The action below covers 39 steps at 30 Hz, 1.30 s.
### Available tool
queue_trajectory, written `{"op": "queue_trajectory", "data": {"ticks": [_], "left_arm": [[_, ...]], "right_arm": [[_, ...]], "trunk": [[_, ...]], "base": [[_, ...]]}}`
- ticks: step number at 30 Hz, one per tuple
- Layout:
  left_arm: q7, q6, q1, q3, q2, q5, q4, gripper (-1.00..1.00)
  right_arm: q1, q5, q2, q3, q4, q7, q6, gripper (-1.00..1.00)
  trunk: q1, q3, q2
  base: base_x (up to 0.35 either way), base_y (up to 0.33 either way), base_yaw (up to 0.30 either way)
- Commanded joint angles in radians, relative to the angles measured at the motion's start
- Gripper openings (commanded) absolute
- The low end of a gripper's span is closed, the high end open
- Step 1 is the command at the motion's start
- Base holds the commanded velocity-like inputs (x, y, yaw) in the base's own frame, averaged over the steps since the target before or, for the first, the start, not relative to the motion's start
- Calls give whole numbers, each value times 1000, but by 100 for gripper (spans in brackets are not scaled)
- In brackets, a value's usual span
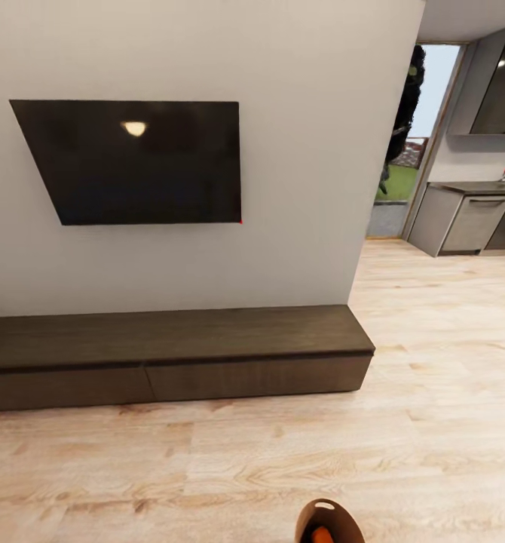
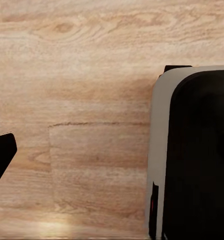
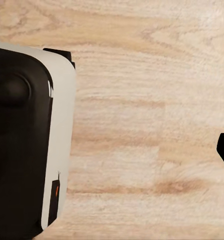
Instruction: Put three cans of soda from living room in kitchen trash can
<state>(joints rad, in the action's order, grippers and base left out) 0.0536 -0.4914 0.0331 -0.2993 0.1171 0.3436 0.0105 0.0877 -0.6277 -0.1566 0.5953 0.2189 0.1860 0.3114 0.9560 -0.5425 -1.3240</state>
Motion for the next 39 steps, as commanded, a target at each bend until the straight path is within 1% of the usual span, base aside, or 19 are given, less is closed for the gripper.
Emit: {"op": "queue_trajectory", "data": {"ticks": [1, 14, 29, 39], "left_arm": [[0, 2, 0, 0, 0, 0, 0, 100], [0, 11, 1, 2, 1, 0, 0, 100], [0, 11, 2, 2, 0, 0, 0, 100], [-1, 12, 2, 2, 4, 1, 0, 100]], "right_arm": [[0, 0, -1, 0, -2, 0, 0, 100], [0, 1, -8, 2, -45, 0, 0, 100], [0, -1, 1, 0, -50, 1, 0, 100], [0, -1, 1, 1, -78, 1, 0, 100]], "trunk": [[-4, 3, 7], [-54, 44, 98], [-111, 91, 203], [-150, 122, 273]], "base": [[0, 0, 0], [0, 0, 0], [0, 0, 0], [0, 0, 0]]}}
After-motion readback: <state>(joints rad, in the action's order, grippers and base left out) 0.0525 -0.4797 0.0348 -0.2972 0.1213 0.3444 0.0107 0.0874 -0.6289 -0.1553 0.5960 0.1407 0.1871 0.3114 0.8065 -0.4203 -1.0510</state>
